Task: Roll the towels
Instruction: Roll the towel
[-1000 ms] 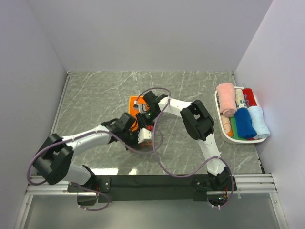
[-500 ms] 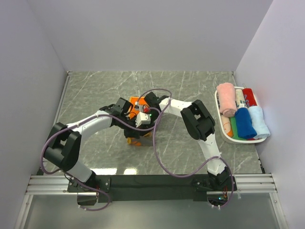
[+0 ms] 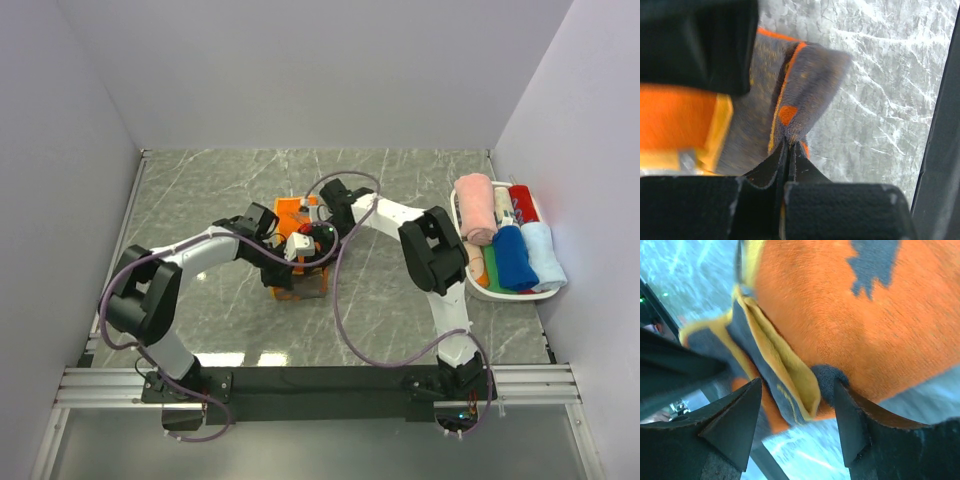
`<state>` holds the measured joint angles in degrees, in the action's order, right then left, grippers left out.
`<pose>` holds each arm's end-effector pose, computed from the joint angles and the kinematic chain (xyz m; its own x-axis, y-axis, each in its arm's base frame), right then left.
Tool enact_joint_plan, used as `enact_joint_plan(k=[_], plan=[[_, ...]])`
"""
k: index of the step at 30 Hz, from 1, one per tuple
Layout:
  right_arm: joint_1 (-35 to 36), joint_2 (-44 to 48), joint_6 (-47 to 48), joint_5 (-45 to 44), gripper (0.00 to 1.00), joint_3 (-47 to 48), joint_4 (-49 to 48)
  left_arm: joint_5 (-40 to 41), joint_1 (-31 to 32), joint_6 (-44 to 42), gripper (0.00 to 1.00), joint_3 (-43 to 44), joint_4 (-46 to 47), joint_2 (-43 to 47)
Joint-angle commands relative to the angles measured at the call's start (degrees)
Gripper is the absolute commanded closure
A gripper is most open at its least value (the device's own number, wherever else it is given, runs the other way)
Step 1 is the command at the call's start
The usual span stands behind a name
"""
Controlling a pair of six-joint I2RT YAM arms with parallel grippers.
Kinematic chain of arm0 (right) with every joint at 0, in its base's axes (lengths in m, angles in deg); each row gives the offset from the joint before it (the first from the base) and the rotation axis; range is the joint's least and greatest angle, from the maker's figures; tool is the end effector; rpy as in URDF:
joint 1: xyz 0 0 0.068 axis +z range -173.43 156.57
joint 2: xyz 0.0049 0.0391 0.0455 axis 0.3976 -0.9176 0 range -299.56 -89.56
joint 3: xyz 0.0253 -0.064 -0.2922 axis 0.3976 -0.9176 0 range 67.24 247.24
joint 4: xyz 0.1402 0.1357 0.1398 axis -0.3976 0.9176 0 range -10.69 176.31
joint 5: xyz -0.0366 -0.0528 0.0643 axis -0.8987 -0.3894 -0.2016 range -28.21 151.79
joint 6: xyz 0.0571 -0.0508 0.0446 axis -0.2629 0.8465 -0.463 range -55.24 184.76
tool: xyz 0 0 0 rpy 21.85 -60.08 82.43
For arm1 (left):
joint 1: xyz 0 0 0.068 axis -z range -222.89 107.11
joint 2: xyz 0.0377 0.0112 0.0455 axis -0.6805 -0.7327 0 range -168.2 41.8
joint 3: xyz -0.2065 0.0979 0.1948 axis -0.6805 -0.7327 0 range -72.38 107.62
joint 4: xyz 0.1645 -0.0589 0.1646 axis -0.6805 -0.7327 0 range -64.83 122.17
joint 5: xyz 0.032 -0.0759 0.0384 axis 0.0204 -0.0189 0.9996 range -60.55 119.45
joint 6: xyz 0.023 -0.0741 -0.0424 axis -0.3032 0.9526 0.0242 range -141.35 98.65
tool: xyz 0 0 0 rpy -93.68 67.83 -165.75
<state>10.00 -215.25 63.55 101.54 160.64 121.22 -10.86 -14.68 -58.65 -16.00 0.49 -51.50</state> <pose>0.3452 0.2881 0.1536 -0.8149 -0.5184 -0.2592 -0.5517 0.5569 0.6209 0.2396 -0.1862 0.1952 -0.3082 0.6897 -0.6553 0.9494 0.1792 -0.2580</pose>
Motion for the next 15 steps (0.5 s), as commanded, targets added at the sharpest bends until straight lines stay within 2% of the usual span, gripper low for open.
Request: enact_joint_plan(k=[1,8,11,15], plan=[[-2.40,3.60,2.01,-4.68,0.33,-5.07,-1.04,-4.06,-1.31,-2.95,0.97,3.90,-2.50,-1.88],[-8.91,8.07,1.30,3.40,0.33,-10.68,-3.76,-8.02,-2.63,-4.18,0.96,10.76,-10.58,-8.91],[-8.56,8.27,1.30,1.22,0.34,-10.97,-5.88,-9.25,-3.07,-5.50,0.97,13.05,-12.70,-9.80],[-7.15,3.44,-2.30,-1.42,0.42,-6.23,-6.49,-9.35,-2.55,-8.49,0.97,12.44,-14.36,-8.22]])
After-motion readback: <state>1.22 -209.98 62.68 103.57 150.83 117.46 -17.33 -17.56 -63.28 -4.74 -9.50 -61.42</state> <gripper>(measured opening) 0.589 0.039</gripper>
